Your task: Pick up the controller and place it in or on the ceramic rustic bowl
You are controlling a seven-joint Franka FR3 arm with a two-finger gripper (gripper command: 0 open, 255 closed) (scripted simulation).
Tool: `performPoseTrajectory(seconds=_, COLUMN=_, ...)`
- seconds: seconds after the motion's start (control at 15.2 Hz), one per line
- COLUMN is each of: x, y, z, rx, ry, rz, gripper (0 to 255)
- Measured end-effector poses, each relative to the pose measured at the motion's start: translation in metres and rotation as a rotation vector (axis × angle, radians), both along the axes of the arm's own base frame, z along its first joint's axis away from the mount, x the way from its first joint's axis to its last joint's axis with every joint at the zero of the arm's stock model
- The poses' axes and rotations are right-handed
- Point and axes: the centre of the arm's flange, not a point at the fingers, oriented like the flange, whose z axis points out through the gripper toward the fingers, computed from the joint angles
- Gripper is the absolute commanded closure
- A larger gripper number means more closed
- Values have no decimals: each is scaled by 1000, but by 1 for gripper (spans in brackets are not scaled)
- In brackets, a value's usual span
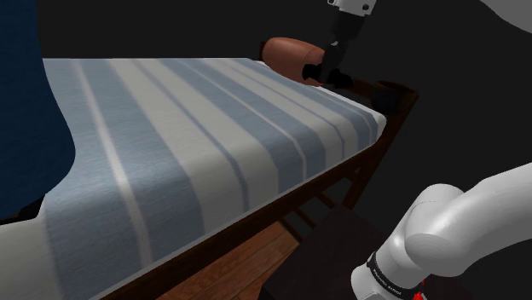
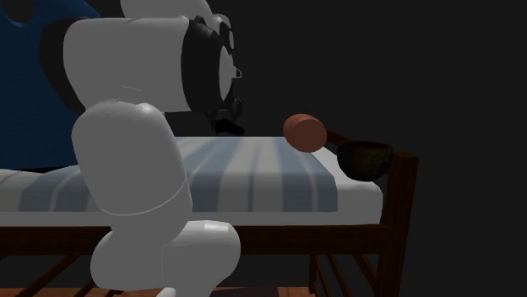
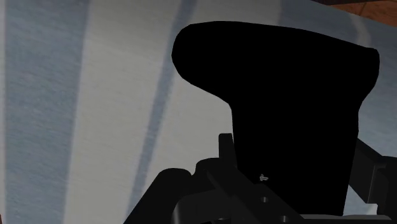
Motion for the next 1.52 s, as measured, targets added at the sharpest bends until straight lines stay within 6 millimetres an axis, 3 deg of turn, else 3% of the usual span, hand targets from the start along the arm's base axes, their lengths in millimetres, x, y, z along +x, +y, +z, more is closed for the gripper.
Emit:
performPoseTrajectory(seconds=0.46, x=-2, y=-4, z=34, rx=0, ry=0, rz=0, gripper=255)
performPoseTrajectory(seconds=1.52, x=-51, y=-203, z=34, rx=1, ry=0, rz=-2, gripper=255)
